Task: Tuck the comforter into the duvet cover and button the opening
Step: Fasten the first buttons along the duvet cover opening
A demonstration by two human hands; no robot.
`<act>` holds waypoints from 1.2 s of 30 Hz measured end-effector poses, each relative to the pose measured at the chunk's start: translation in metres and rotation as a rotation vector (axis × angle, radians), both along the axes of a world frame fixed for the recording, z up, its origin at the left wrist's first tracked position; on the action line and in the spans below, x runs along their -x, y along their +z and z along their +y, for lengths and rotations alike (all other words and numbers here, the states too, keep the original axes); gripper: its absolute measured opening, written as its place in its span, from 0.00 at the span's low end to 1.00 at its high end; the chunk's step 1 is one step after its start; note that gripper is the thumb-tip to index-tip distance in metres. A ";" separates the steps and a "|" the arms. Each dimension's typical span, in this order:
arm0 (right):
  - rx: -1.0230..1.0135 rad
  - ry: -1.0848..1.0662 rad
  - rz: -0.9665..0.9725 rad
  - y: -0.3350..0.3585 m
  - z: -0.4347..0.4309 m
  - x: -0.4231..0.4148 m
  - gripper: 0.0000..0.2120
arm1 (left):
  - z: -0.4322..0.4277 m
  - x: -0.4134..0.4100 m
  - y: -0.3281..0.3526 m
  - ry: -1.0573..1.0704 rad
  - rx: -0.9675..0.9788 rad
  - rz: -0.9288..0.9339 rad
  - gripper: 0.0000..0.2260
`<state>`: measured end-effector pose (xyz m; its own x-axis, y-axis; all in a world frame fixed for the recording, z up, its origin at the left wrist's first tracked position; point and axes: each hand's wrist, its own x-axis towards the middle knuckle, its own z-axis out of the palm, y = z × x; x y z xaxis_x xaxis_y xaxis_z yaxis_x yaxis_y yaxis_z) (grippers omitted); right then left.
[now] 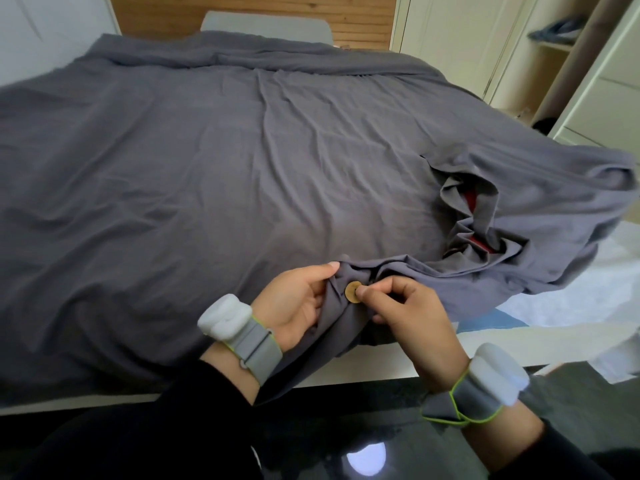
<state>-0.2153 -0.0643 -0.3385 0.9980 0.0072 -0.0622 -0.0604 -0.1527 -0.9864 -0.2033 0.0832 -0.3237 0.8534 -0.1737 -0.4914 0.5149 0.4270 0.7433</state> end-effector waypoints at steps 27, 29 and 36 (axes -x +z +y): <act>-0.164 0.034 0.086 -0.005 -0.005 -0.006 0.11 | -0.005 0.009 -0.014 0.039 -0.583 -0.364 0.07; -0.251 0.027 0.145 0.000 -0.005 -0.008 0.17 | -0.007 0.010 -0.013 0.050 -0.711 -0.464 0.03; -0.068 0.015 0.112 0.001 -0.006 -0.007 0.14 | -0.020 0.017 -0.017 0.067 -0.896 -0.628 0.02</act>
